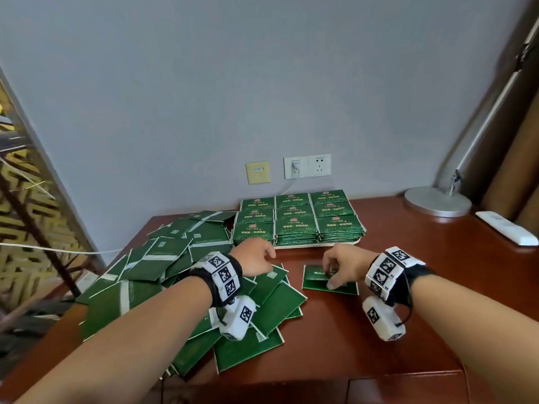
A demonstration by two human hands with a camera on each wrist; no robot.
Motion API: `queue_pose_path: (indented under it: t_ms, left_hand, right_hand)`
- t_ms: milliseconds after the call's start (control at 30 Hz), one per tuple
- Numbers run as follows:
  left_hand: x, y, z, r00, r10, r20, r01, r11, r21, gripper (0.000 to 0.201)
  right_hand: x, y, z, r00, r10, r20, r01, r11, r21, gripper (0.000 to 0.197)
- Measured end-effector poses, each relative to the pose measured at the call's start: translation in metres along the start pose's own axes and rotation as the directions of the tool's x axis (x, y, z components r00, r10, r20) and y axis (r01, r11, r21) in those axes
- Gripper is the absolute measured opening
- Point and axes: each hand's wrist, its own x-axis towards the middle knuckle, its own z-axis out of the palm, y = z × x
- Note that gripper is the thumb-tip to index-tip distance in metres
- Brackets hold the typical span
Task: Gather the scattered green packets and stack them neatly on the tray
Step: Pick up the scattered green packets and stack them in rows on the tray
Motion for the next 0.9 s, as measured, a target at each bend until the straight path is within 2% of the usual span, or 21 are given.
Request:
queue_pose_path:
  t_ms: [67, 267, 600, 900]
  left_hand:
    - [-0.001, -0.003, 0.003, 1.0, -0.03, 0.009, 0.03, 0.999, 0.019, 0.036]
    - [0.002, 0.0, 0.017, 0.998, -0.053, 0.034, 0.049, 0.993, 0.107, 0.047]
    - [0.019, 0.007, 0.029, 0.992, -0.072, 0.104, 0.055, 0.986, 0.159, 0.074]
    - [0.023, 0.014, 0.029, 0.986, -0.088, 0.139, 0.057, 0.976, 0.211, 0.065]
  right_hand:
    - [0.001, 0.0, 0.003, 0.999, 0.007, 0.04, -0.008, 1.0, 0.018, 0.044]
    - [0.006, -0.001, 0.004, 0.995, 0.099, 0.031, -0.097, 0.994, -0.052, 0.06]
    - [0.017, 0.002, 0.001, 0.992, 0.098, 0.083, -0.085, 0.985, -0.148, 0.068]
    - [0.023, -0.001, -0.002, 0.989, 0.082, 0.12, -0.05, 0.968, -0.247, 0.067]
